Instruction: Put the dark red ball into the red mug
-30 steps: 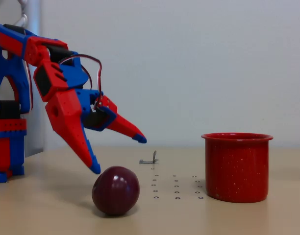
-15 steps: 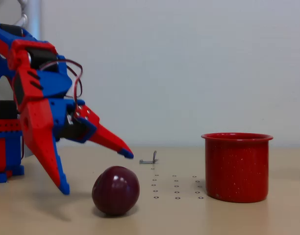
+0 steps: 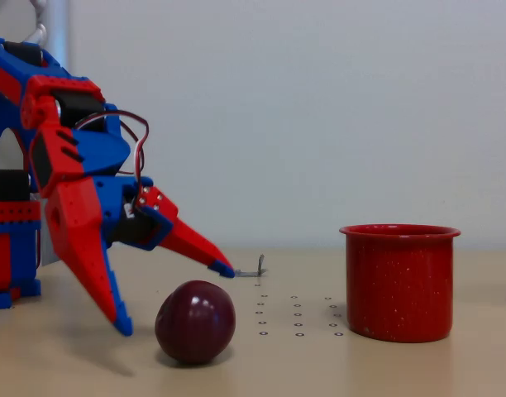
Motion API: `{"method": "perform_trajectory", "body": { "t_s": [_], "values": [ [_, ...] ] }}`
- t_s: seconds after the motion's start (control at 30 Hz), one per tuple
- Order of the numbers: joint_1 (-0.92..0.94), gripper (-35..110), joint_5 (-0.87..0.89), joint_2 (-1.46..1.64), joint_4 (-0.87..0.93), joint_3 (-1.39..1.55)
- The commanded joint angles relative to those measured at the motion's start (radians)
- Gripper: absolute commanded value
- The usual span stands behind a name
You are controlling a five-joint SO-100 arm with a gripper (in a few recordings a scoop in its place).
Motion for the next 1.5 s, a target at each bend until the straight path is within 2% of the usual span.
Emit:
{"method": "perform_trajectory", "body": {
  "t_s": [0.0,0.73,1.47],
  "values": [
    [-0.011,52,0.008,0.018,-0.041,-0.095],
    [-0.06,49,0.049,-0.084,-0.071,-0.115],
    [-0.074,35,0.043,-0.109,-0.066,-0.12]
  ]
}}
